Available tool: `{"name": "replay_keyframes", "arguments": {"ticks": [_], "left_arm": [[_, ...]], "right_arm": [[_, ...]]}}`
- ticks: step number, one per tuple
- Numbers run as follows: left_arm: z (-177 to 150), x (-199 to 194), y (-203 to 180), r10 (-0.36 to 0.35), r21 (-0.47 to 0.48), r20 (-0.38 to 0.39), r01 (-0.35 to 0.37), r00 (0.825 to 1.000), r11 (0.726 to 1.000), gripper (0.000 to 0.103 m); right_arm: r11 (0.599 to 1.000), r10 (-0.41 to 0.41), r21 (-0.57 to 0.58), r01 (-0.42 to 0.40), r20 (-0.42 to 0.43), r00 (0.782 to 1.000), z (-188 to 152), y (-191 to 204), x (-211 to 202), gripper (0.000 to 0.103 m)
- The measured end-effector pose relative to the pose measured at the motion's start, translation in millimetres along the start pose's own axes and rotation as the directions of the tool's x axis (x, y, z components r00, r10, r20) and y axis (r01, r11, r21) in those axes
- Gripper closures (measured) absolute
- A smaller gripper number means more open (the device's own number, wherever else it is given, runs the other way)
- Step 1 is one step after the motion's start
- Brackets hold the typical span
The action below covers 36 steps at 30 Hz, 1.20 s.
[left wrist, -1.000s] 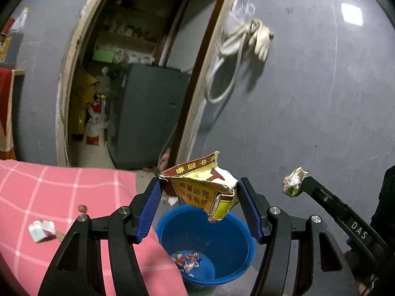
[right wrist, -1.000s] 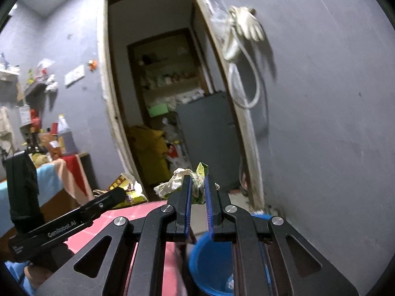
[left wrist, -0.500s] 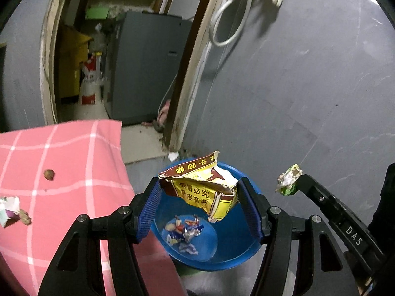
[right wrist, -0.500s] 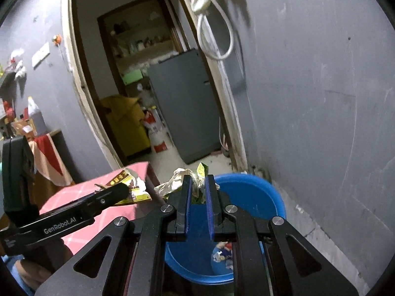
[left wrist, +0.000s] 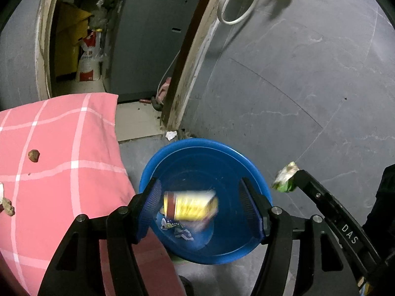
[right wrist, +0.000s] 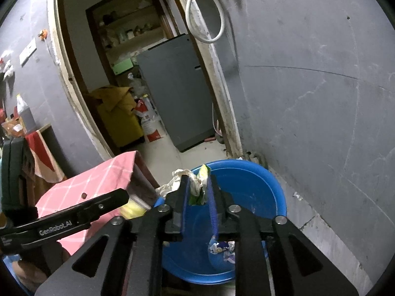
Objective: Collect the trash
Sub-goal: 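Open both tools to drop the scrap and yellow wrapper into the bucket, then move both open tools back over the white card and brown pieces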
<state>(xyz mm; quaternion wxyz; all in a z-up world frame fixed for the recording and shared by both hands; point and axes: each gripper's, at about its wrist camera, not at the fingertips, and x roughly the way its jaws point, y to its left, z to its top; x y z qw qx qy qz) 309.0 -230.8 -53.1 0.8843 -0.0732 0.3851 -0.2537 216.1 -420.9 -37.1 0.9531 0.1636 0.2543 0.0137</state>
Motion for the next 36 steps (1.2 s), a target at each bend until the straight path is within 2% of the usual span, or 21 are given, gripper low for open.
{"name": "replay_keyframes", "arguments": {"ticks": [1,7,9,10,11,12,14,15,16,17,19,21,24,28,36], "left_arm": [[0,-3,0,-0.001,-0.002,0.005,0.001,1.000,1.000,0.040],[6,-24,4,-0.005,-0.027,0.058,0.007,0.998,1.000,0.037],[8,-36,8,-0.004,-0.040,0.093,0.008,0.996,0.999,0.032],[8,-43,8,-0.003,-0.043,0.112,0.008,0.994,0.999,0.030],[9,-50,9,-0.002,-0.045,0.131,0.008,0.991,0.999,0.030],[10,-57,10,0.001,-0.045,0.149,0.006,0.989,0.999,0.030],[13,-73,11,0.009,-0.038,0.184,-0.003,0.983,0.999,0.028],[14,-80,11,0.015,-0.032,0.201,-0.009,0.979,0.999,0.024],[14,-89,12,0.024,-0.027,0.225,-0.019,0.974,0.999,0.017],[14,-99,13,0.033,-0.024,0.254,-0.028,0.967,0.999,0.014],[12,-120,15,0.045,-0.021,0.322,-0.041,0.946,0.999,0.006],[10,-140,16,0.058,-0.016,0.381,-0.056,0.923,0.998,0.004],[8,-166,16,0.077,0.001,0.440,-0.086,0.895,0.996,0.002],[-1,-199,16,0.119,0.021,0.510,-0.150,0.852,0.988,0.002],[-27,-236,23,0.176,0.011,0.564,-0.220,0.807,0.975,0.002]], "right_arm": [[1.000,-0.001,0.002,0.001,0.002,1.000,0,0,0,0.075],[1.000,0.004,-0.003,-0.004,0.018,1.000,5,3,-6,0.074],[1.000,0.009,-0.010,-0.009,0.041,0.999,7,7,-13,0.073],[1.000,0.009,-0.015,-0.009,0.051,0.999,8,9,-16,0.067],[1.000,0.011,-0.020,-0.010,0.066,0.998,9,11,-21,0.056],[1.000,0.013,-0.023,-0.012,0.081,0.997,10,13,-25,0.052],[0.999,0.023,-0.035,-0.019,0.116,0.993,13,20,-35,0.050],[0.999,0.027,-0.043,-0.022,0.130,0.991,15,23,-41,0.048],[0.999,0.031,-0.048,-0.024,0.140,0.990,16,26,-45,0.043],[0.998,0.035,-0.052,-0.028,0.151,0.988,18,29,-49,0.031],[0.998,0.047,-0.060,-0.037,0.188,0.981,19,37,-59,0.020],[0.996,0.062,-0.076,-0.047,0.218,0.974,21,44,-69,0.017],[0.994,0.080,-0.089,-0.059,0.253,0.964,21,54,-82,0.001],[0.991,0.106,-0.108,-0.076,0.308,0.946,19,67,-97,0.000],[0.982,0.153,-0.160,-0.100,0.363,0.919,13,95,-119,0.000]]}}
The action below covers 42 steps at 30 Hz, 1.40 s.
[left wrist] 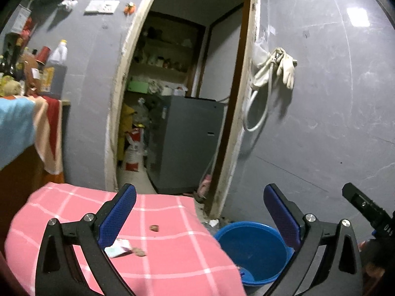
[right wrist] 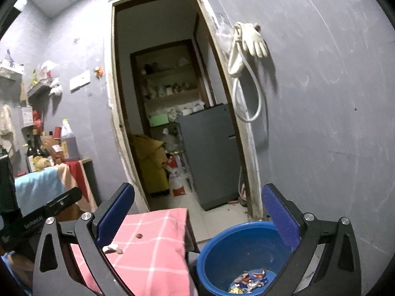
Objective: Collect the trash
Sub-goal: 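Move both open tools back over the white card and brown pieces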
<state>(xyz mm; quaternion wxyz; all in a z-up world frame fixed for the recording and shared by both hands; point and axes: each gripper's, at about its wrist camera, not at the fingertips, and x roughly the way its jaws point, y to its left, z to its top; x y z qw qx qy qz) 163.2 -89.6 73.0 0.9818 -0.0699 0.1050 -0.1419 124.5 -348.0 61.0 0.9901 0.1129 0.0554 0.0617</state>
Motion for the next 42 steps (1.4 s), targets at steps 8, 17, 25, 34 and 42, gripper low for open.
{"name": "replay_keyframes", "arguments": {"ticks": [8,17,25,34,42], "left_arm": [[-3,-42,27,0.071,0.015,0.043,-0.072,0.997,0.997,0.002],[-11,-71,64,0.166,0.014,0.068,-0.167,0.984,0.986,0.002],[-21,-84,95,0.229,-0.002,0.071,-0.229,0.971,0.973,0.002],[-35,-72,120,0.245,0.004,0.005,-0.245,0.969,0.969,0.002],[-51,-48,137,0.243,0.017,-0.066,-0.242,0.968,0.970,0.002]], "right_arm": [[0.998,0.056,-0.036,-0.055,0.030,0.998,-3,34,-10,0.000],[0.988,0.138,-0.070,-0.135,0.033,0.990,-12,76,-5,0.000],[0.977,0.188,-0.110,-0.184,0.024,0.982,-25,106,8,0.000],[0.953,0.233,-0.187,-0.240,-0.055,0.971,-47,133,39,0.000],[0.938,0.247,-0.213,-0.274,-0.144,0.958,-68,141,70,0.000]]}}
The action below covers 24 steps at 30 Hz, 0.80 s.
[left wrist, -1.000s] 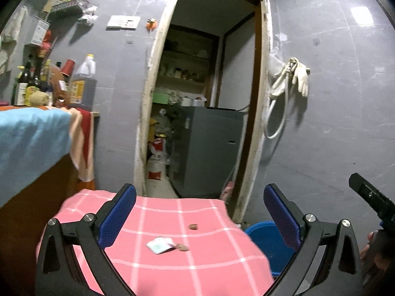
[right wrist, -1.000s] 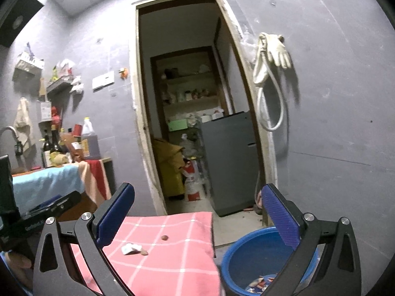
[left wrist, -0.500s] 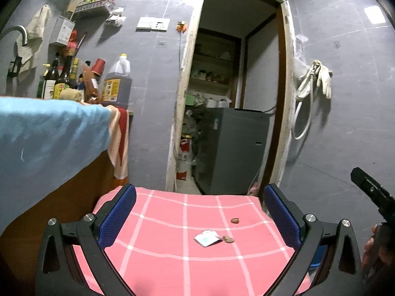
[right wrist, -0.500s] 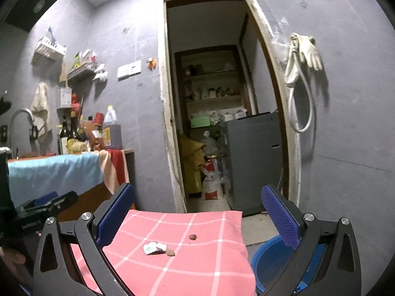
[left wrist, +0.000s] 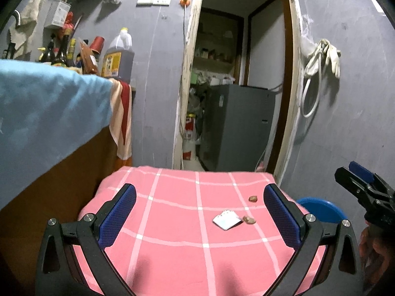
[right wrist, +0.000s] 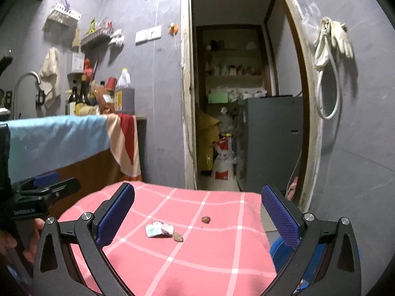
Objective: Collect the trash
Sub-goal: 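Move both open tools back over the white card and brown pieces, then lower the left tool onto the white printed card and close it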
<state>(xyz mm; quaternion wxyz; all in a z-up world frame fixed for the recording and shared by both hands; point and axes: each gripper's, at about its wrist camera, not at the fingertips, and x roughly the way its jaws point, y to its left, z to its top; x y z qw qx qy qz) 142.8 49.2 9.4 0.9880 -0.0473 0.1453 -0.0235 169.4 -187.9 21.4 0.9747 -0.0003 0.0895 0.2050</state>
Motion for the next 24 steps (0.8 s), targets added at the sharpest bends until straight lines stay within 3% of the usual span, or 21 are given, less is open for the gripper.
{"name": "replay_keyframes", "arguments": {"ticks": [9,12,19,24], "left_arm": [[-12,41,8,-0.047,0.006,-0.129,0.048,0.991,0.999,0.002],[-16,53,8,-0.049,0.025,-0.157,0.053,0.986,0.998,0.002],[-26,84,4,-0.069,0.082,-0.262,0.093,0.963,0.992,0.003],[-35,105,-4,-0.078,0.133,-0.345,0.131,0.935,0.982,0.003]], "right_arm": [[0.999,0.033,0.017,-0.031,-0.125,0.992,-19,-8,38,0.000],[0.998,0.053,0.026,-0.049,-0.175,0.983,-25,-11,51,0.005],[0.997,0.076,0.019,-0.074,-0.290,0.954,-39,-14,76,0.024],[0.997,0.073,0.041,-0.063,-0.340,0.937,-46,-20,88,0.028]]}}
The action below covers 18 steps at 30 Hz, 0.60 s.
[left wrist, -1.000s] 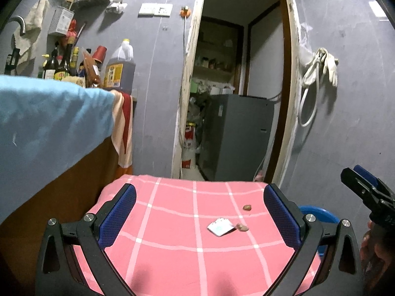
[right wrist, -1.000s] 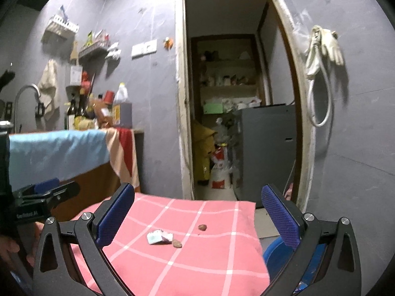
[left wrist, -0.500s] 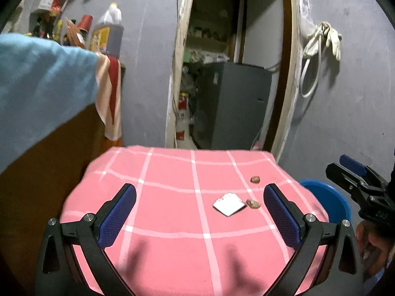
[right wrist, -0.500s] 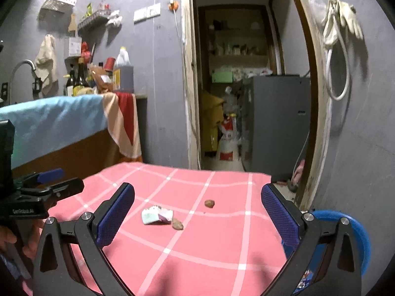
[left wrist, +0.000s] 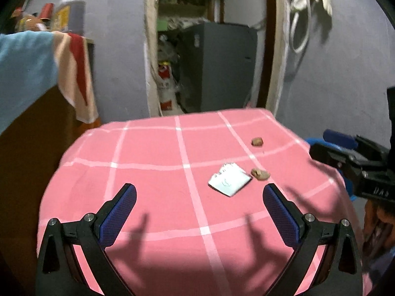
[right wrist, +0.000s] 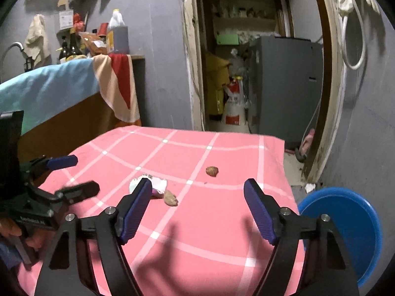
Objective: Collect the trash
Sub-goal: 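Lower the left tool onto the white printed card and close it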
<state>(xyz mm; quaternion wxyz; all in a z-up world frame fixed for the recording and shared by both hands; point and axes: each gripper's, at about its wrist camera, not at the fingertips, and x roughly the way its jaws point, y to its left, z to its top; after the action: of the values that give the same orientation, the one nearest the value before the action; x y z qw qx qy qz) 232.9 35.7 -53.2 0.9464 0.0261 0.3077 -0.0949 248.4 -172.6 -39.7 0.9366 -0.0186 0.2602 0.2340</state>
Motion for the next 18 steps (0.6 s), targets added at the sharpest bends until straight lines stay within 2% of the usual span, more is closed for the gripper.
{"name": "replay_keyframes", "arguments": {"ticks": [6,11,14,18], "left_arm": [[3,29,-7,-0.008,0.046,-0.104,0.013,0.995,0.999,0.004],[7,52,-8,-0.029,0.034,-0.183,0.036,0.983,0.999,0.008],[10,66,-7,-0.046,0.021,-0.227,0.052,0.973,0.998,0.016],[13,76,-8,-0.068,0.011,-0.253,0.073,0.965,0.997,0.017]], "right_arm": [[0.999,-0.005,0.037,0.006,-0.040,0.999,-1,-9,10,0.028],[0.998,-0.007,0.060,0.012,-0.087,0.996,-2,-16,20,0.028],[0.997,-0.009,0.074,0.018,-0.127,0.992,-3,-20,29,0.028],[0.995,-0.003,0.099,0.019,-0.164,0.986,-7,-25,38,0.028]]}}
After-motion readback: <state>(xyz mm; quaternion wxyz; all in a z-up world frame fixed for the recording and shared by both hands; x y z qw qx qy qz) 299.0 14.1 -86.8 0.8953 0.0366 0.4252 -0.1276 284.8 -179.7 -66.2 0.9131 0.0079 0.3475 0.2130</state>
